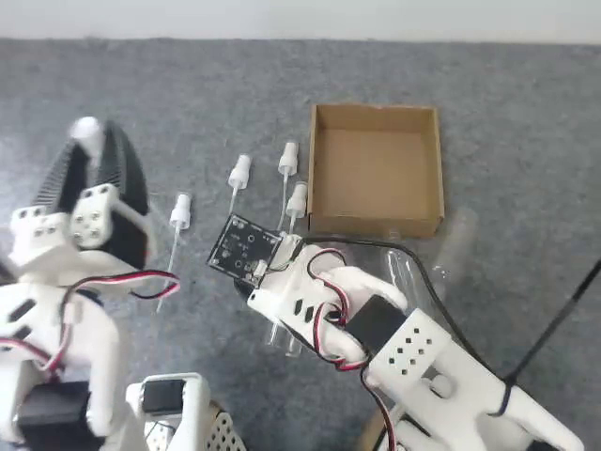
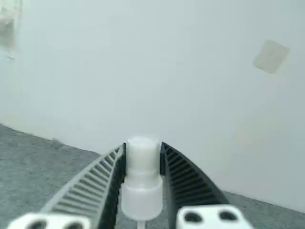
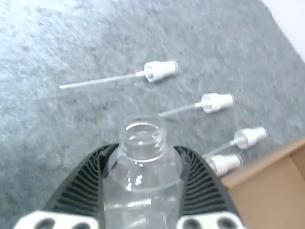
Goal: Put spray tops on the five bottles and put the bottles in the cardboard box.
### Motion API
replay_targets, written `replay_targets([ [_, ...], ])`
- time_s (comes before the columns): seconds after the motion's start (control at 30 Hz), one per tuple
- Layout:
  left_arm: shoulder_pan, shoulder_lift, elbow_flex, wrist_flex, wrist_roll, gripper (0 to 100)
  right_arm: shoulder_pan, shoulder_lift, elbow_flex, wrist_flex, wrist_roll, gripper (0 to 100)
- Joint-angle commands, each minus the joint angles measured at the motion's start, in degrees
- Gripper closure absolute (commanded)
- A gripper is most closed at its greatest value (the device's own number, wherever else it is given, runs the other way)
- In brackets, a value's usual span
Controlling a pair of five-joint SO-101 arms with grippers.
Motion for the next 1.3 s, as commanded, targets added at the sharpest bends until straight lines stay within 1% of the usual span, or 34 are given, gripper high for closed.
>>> replay_targets([
  [0.0,5.54,-0.44,-0.57,-1.76,1.14,91,-0.66,-2.68,1.32,-1.98,-0.44,99.3],
  [0.07,7.56,-0.44,-0.57,-1.76,1.14,91,-0.66,-2.68,2.64,-2.15,-0.35,99.3],
  [0.2,8.26,-0.44,-0.57,-1.76,1.14,91,-0.48,-2.68,5.01,-5.76,-1.05,99.3],
  [0.37,10.02,-0.44,1.36,-1.58,2.55,91,-0.40,-2.68,8.26,-13.32,-7.91,99.3],
  [0.53,10.90,-0.62,5.58,-3.08,2.81,91,-0.40,-2.68,8.62,-15.87,-12.57,99.3],
  [0.7,11.87,-0.53,8.92,-5.10,2.81,91,-0.57,-2.68,8.62,-16.22,-12.92,99.3],
  [0.77,12.31,-0.53,9.27,-5.27,2.81,91,-0.57,-2.68,8.62,-16.04,-12.84,99.3],
  [0.87,11.87,-0.88,8.75,-7.65,2.64,91,-0.57,-2.68,8.79,-15.69,-12.84,99.3],
  [1.0,12.31,-0.44,7.08,-6.51,2.64,91,-0.48,-2.68,9.85,-16.22,-12.84,99.3],
  [1.13,11.96,-0.44,7.16,-7.30,2.64,91,-0.57,-2.68,9.85,-16.22,-12.84,99.3],
  [1.27,12.31,-0.44,9.27,-7.65,2.73,91,-0.66,-2.68,9.85,-16.22,-12.84,99.3],
])
